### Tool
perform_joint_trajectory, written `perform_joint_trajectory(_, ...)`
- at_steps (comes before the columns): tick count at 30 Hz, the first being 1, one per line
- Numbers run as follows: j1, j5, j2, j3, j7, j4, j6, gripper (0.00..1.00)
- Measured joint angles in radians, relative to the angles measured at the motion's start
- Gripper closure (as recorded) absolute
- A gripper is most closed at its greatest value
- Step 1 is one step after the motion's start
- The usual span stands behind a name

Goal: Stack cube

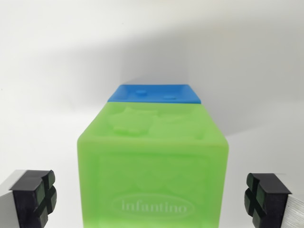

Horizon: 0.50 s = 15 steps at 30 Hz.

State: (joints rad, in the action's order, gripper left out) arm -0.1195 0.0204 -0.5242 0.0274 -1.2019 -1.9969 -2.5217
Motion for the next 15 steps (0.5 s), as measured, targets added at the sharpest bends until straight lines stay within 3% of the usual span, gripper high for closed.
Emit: perform_joint_trajectory(15, 0.000, -0.002, 0.097, 0.001, 0.000, -0.005, 0.091, 0.00)
